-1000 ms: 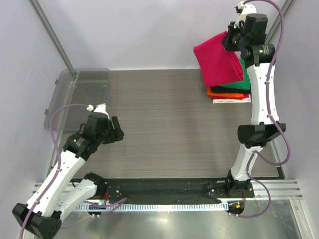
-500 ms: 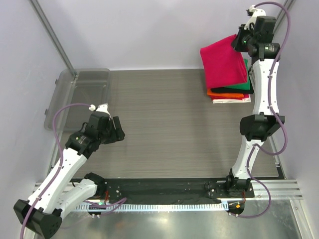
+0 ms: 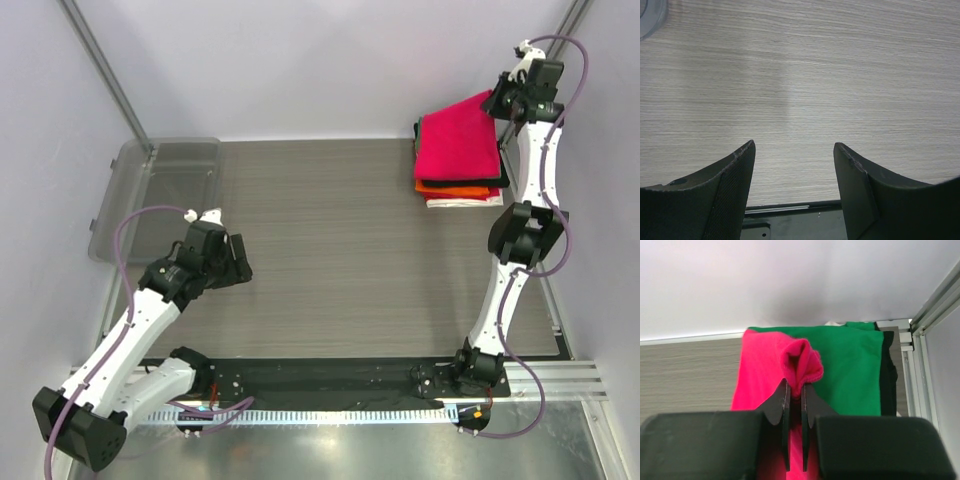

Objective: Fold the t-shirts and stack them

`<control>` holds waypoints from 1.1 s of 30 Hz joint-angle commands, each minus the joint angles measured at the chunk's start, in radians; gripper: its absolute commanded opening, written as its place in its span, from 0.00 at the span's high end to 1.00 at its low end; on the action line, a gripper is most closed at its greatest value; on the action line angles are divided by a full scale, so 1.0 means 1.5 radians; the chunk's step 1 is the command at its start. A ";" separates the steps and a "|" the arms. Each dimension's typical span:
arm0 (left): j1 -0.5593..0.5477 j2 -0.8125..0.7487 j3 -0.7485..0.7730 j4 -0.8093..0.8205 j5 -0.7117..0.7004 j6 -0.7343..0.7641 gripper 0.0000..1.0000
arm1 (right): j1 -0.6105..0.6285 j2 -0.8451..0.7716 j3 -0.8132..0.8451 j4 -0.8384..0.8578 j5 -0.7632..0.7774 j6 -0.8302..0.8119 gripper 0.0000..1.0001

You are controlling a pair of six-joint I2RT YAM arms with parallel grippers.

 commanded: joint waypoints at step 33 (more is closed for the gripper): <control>-0.002 -0.069 -0.003 0.021 -0.006 0.007 0.28 | -0.080 -0.209 -0.213 0.248 0.086 0.210 0.00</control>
